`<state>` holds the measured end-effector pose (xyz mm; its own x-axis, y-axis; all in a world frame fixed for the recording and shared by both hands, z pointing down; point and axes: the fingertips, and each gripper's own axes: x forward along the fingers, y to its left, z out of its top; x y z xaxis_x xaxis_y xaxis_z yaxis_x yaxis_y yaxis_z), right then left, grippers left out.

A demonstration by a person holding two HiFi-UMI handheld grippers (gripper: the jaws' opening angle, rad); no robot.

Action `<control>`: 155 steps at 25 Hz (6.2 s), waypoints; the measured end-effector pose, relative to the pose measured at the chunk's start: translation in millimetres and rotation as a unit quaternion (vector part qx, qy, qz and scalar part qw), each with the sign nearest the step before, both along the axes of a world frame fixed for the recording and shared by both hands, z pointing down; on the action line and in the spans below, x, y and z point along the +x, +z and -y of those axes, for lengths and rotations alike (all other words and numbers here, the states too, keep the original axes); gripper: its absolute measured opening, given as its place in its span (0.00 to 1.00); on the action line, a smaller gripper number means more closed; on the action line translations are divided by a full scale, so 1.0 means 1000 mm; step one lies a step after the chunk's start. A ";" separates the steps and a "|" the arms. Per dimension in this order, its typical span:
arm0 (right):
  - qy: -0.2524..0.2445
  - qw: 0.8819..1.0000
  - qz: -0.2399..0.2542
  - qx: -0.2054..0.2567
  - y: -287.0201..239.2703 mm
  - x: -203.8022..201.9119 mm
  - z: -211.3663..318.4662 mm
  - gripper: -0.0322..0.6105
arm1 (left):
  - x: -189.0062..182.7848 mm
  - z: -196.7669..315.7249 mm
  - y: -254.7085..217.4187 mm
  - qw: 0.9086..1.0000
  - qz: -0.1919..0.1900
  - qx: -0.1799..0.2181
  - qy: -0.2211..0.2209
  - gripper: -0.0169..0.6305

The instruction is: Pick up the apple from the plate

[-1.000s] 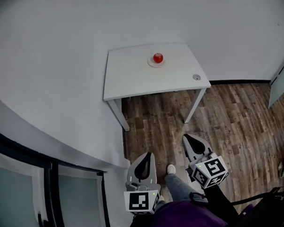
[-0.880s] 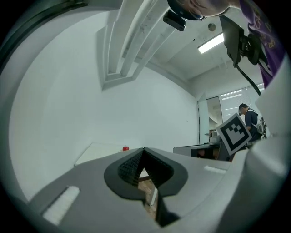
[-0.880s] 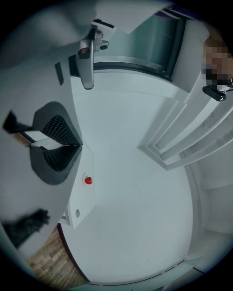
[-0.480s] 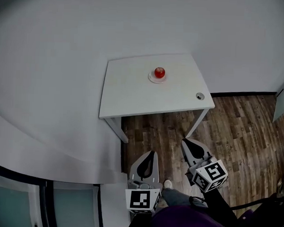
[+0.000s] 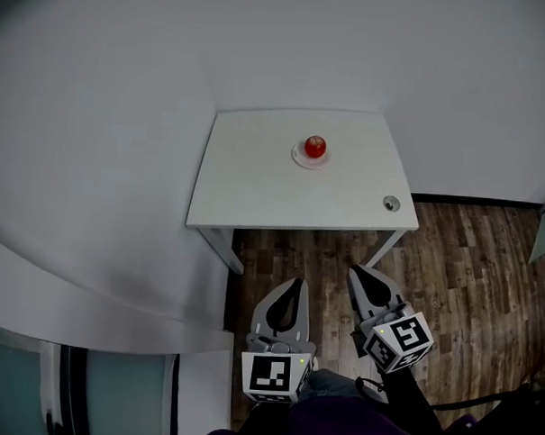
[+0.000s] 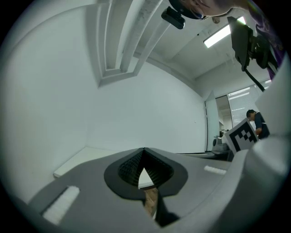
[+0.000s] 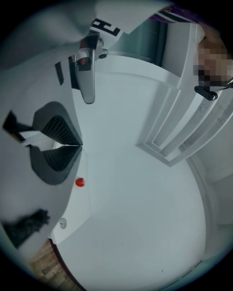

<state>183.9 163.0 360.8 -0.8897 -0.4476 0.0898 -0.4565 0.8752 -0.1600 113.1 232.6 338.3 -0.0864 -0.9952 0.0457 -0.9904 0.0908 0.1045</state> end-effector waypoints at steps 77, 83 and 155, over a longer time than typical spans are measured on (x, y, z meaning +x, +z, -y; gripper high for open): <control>-0.095 0.988 -0.078 -0.097 0.106 -0.261 0.405 0.32 | -0.263 0.366 0.059 0.992 -0.043 -0.093 -0.076 0.04; -0.091 0.986 -0.114 -0.084 0.118 -0.266 0.417 0.43 | -0.260 0.380 0.057 0.993 -0.034 -0.096 -0.060 0.04; 0.038 0.952 -0.282 -0.111 0.191 -0.202 0.458 0.59 | -0.257 0.422 0.070 0.993 -0.043 -0.096 0.060 0.04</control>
<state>-18.1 -295.0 551.8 -0.6376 -0.4225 0.6441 -0.5845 0.8100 -0.0474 -143.9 -189.2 408.5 0.0439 -0.9704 0.2373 -0.9835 -0.0003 0.1809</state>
